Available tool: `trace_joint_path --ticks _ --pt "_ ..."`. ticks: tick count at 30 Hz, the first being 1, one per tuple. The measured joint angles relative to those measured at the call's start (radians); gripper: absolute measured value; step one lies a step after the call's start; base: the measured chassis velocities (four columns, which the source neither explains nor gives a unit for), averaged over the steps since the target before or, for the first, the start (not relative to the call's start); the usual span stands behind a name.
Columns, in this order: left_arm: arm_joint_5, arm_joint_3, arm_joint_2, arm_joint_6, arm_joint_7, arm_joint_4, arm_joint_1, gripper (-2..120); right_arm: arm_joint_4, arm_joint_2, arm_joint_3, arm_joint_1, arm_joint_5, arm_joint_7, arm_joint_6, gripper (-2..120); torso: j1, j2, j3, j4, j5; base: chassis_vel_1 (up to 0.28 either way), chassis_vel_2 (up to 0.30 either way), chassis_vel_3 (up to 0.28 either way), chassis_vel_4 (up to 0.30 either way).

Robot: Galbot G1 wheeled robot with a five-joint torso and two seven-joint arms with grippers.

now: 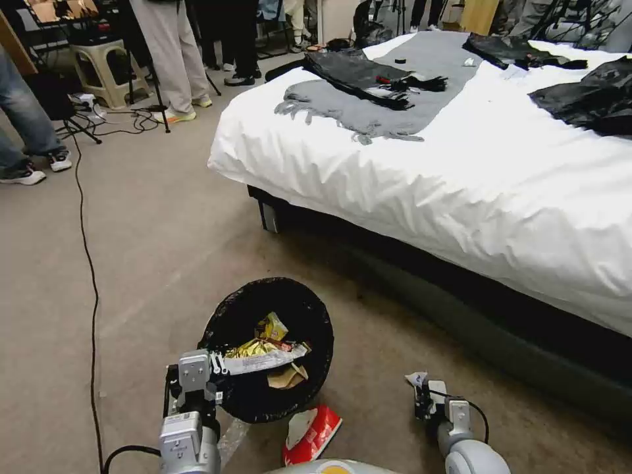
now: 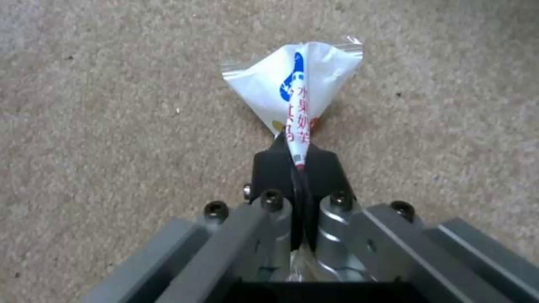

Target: Pick up the trash bin, then pick up the garbage from the floor and place it into the trash bin.

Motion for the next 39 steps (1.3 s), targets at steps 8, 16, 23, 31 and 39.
trace_joint_path --ticks 8,16,23,31,39 --pt "0.0 -0.001 0.0 0.001 0.0 0.002 -0.002 0 0.009 0.0 0.002 0.003 -0.022 0.003 0.041 0 0.0 0.0 0.0 0.0 0.0 0.0 0.0 0.0 0.0" --pt "0.0 -0.003 -0.001 0.003 0.0 0.004 -0.002 0 0.196 0.001 0.025 -0.046 -0.13 0.022 0.15 0 0.0 0.0 0.0 0.0 0.0 0.0 0.0 0.0 0.0" --pt "0.0 -0.002 -0.001 0.004 0.0 0.007 -0.004 0 0.404 -0.004 0.032 -0.103 -0.226 -0.08 0.394 0 0.0 0.0 0.0 0.0 -0.0001 0.0 0.0 0.0 0.0" --pt "0.005 0.006 0.0 0.004 0.001 0.016 -0.002 0 0.618 -0.008 0.0 -0.107 -0.251 -0.36 0.656 0 0.0 0.0 0.0 0.0001 -0.0001 0.0 0.0 0.0 0.0" --pt "0.027 0.024 -0.001 0.0 0.002 0.021 0.0 0 0.694 -0.113 -0.096 -0.073 -0.249 -0.491 0.679 0 0.0 0.0 0.0 0.0 0.0001 0.0 0.0 0.0 0.0"
